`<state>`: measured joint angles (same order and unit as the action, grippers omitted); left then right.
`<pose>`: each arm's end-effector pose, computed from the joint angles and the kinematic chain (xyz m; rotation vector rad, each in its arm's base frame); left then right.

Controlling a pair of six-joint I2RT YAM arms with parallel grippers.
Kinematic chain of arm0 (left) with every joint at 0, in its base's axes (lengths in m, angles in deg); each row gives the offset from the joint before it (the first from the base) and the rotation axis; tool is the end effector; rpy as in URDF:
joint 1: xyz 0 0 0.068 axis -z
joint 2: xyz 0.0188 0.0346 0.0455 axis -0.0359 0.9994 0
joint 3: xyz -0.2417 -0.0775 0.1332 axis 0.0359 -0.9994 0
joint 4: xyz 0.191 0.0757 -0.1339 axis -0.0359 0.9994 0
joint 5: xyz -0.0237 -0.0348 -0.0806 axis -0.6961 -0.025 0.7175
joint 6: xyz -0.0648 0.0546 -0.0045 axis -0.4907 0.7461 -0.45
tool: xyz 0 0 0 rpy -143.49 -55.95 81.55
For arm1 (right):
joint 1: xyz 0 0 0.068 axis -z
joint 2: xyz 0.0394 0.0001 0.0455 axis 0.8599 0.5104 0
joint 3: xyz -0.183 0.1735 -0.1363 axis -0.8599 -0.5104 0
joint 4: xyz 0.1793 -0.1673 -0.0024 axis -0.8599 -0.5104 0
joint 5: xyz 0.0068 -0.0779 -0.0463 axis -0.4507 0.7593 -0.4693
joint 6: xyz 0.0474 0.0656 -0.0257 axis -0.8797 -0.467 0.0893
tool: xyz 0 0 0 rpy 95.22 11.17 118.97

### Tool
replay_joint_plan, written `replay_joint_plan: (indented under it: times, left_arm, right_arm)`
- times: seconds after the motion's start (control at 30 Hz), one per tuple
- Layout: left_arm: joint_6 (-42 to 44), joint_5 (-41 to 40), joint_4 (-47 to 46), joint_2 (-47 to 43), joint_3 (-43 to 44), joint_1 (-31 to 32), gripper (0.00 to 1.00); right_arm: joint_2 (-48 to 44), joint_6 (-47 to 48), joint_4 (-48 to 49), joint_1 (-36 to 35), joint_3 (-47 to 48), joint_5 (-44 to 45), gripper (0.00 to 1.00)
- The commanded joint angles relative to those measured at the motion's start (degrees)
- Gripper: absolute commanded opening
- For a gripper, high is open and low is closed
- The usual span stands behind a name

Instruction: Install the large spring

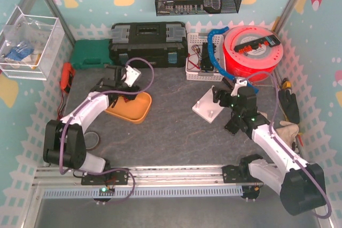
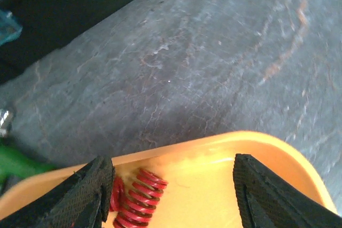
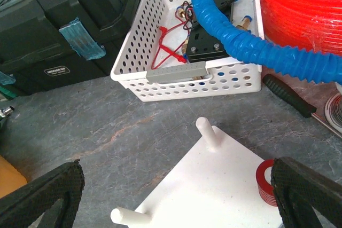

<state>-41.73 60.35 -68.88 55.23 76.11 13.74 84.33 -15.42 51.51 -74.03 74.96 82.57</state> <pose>0.3114 -0.0784 0.2279 0.6652 2.2692 -0.1771 0.2238 0.0610 0.2502 0.2805 1.9402 0.5746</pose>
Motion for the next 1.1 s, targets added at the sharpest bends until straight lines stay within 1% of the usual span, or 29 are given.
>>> replay_joint_plan:
  times: [0.0,0.07,0.13,0.2,0.5,0.8,0.93,1.07]
  left_arm:
    - [22.4,5.0,6.3,-1.0,-0.5,-1.5,0.64]
    - [22.8,4.1,3.4,-1.6,-2.5,-2.9,0.64]
    - [24.5,4.9,2.1,-1.5,-4.1,-4.1,0.64]
    - [25.5,3.7,1.3,-0.7,-5.2,-4.5,0.63]
    - [26.0,-4.1,-0.2,4.1,-5.4,-4.7,0.49]
    - [26.2,-6.5,-1.4,7.1,-5.3,-4.7,0.47]
    - [25.8,-5.1,-1.4,7.9,-5.5,-4.7,0.46]
    - [25.8,-5.4,-1.4,9.2,-5.5,-4.7,0.45]
  right_arm:
    - [1.3,-0.6,2.1,-0.2,-0.3,-0.3,0.95]
    - [1.5,-0.4,1.7,-0.2,0.0,-0.3,0.95]
    - [1.0,-0.2,1.3,-0.2,0.2,-0.2,0.95]
    - [0.0,-0.2,1.5,-0.2,-0.2,0.2,0.95]
    - [-1.8,-0.2,1.5,-0.3,-0.6,0.5,0.95]
    - [-2.3,-0.1,1.2,-0.2,-0.6,0.5,0.95]
    - [-2.5,0.0,1.1,-0.2,-0.6,0.6,0.95]
    - [-2.7,0.1,1.0,-0.3,-0.5,0.6,0.95]
